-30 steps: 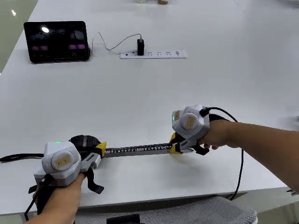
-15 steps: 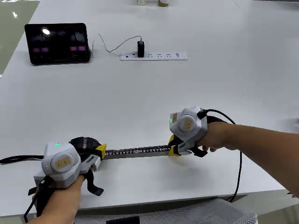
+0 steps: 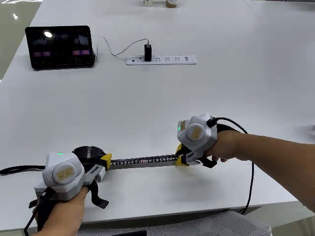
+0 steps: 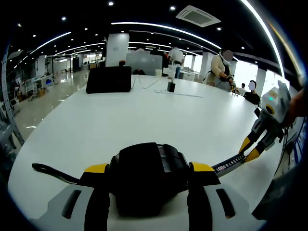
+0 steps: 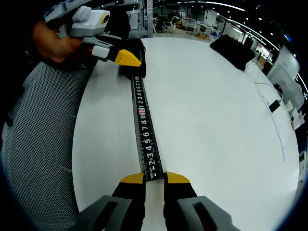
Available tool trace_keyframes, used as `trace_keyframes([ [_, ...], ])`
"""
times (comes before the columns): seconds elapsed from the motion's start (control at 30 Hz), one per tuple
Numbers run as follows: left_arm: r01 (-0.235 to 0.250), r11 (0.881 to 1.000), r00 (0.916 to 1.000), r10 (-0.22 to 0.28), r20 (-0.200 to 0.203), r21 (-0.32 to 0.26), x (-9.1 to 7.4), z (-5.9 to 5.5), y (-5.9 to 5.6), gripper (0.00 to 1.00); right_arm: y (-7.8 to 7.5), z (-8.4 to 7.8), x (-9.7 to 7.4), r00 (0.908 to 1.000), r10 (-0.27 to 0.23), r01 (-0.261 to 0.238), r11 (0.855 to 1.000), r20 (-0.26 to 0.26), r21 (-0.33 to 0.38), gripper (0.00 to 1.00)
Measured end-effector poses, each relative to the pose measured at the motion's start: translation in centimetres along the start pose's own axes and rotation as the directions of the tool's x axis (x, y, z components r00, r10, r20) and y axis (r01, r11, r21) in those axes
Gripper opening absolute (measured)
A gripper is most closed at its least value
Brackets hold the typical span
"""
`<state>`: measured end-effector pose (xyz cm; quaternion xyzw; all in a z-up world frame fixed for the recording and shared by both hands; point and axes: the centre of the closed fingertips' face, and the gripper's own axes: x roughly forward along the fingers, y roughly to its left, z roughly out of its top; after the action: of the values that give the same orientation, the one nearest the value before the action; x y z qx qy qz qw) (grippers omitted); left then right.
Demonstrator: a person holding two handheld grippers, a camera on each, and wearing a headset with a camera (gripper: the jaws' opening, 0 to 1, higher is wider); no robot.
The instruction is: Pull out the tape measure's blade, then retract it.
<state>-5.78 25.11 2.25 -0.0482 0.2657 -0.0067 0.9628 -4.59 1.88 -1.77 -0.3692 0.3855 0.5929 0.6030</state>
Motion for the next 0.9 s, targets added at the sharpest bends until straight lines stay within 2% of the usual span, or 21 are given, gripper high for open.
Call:
trace_keyframes([
  [0.43,0.002,1.000,1.0000,-0.002,-0.007,0.001,-0.11,-0.16,0.04,0.60,0.16,0.39,0.13,0.9998,-0.003,0.003,1.000,0.018,0.016,0.10],
  [0.9,0.003,1.000,1.0000,-0.003,-0.008,0.002,-0.09,-0.17,0.02,0.60,0.41,0.91,0.25,0.9999,-0.001,0.001,1.000,0.014,0.010,0.10],
])
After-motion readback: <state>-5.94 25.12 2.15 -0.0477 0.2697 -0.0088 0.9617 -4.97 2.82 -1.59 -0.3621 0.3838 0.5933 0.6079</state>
